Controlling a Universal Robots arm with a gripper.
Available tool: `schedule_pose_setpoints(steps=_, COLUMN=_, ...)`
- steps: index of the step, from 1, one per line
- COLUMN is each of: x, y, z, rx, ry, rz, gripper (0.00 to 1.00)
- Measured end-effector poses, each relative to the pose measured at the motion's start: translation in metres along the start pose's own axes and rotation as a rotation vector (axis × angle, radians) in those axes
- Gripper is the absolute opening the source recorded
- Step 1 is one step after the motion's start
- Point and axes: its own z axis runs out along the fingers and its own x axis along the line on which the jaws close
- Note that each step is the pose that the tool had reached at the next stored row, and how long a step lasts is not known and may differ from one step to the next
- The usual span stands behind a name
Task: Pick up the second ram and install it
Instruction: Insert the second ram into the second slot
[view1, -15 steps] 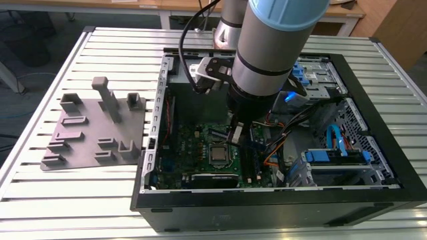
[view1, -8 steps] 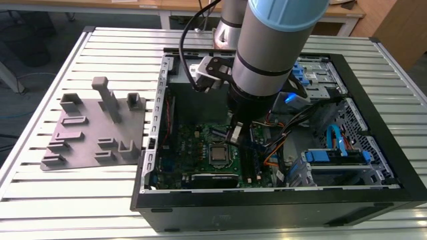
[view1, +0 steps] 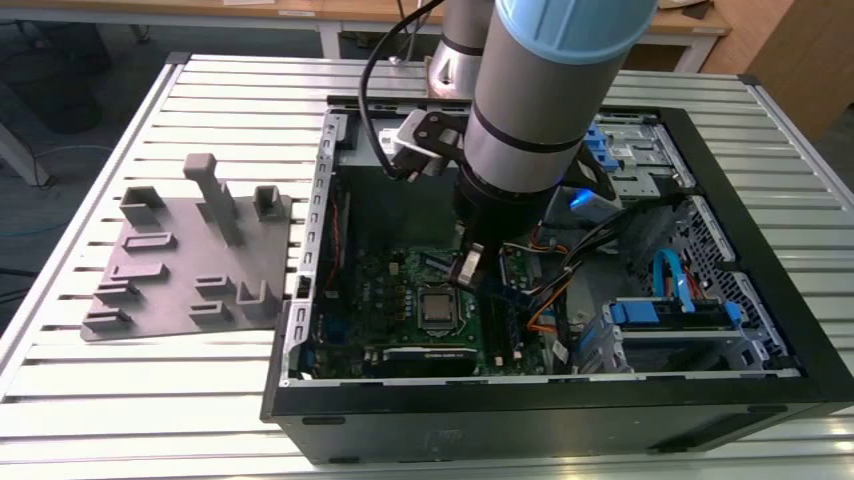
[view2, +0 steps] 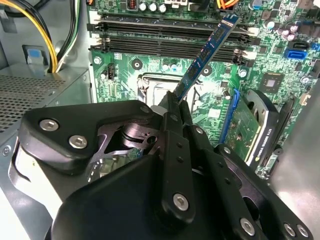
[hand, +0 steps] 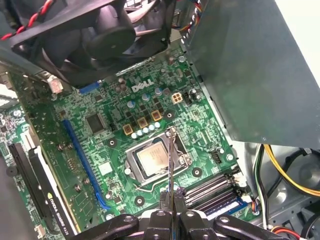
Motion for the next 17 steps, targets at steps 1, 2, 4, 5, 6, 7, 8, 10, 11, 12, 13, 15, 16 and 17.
schedule_pose_setpoints(steps=1, x=0.0, y=0.0, z=0.0001, rx=0.0002, ry=-0.0004, rz=0.006, gripper=0.11)
schedule_pose_setpoints(steps=2, x=0.0, y=0.0, z=0.0001, rx=0.0005, ry=-0.0009, rz=0.012, gripper=0.11)
schedule_pose_setpoints(steps=4, x=0.0, y=0.0, z=0.0002, rx=0.0011, ry=-0.0016, rz=0.023, gripper=0.11)
schedule_pose_setpoints(steps=5, x=0.0, y=0.0, z=0.0002, rx=0.0013, ry=-0.002, rz=0.029, gripper=0.11)
schedule_pose_setpoints(steps=6, x=0.0, y=0.0, z=0.0003, rx=0.0016, ry=-0.0024, rz=0.035, gripper=0.11)
schedule_pose_setpoints(steps=7, x=0.0, y=0.0, z=0.0003, rx=0.0018, ry=-0.0028, rz=0.041, gripper=0.11)
schedule_pose_setpoints(steps=8, x=0.0, y=0.0, z=0.0004, rx=0.0021, ry=-0.0032, rz=0.046, gripper=0.11)
schedule_pose_setpoints(steps=10, x=0.0, y=0.0, z=0.0004, rx=0.0026, ry=-0.004, rz=0.058, gripper=0.11)
schedule_pose_setpoints(steps=11, x=0.0, y=0.0, z=0.0005, rx=0.0029, ry=-0.0043, rz=0.064, gripper=0.11)
schedule_pose_setpoints(steps=12, x=0.0, y=0.0, z=0.0005, rx=0.0032, ry=-0.0047, rz=0.07, gripper=0.11)
schedule_pose_setpoints(steps=13, x=0.0, y=0.0, z=0.0005, rx=0.0034, ry=-0.0051, rz=0.075, gripper=0.11)
schedule_pose_setpoints(steps=15, x=0.0, y=0.0, z=0.0006, rx=0.0039, ry=-0.0059, rz=0.087, gripper=0.11)
schedule_pose_setpoints(steps=16, x=0.0, y=0.0, z=0.0006, rx=0.0042, ry=-0.0063, rz=0.093, gripper=0.11)
schedule_pose_setpoints(steps=17, x=0.0, y=-0.0001, z=0.0007, rx=0.0045, ry=-0.0067, rz=0.098, gripper=0.11)
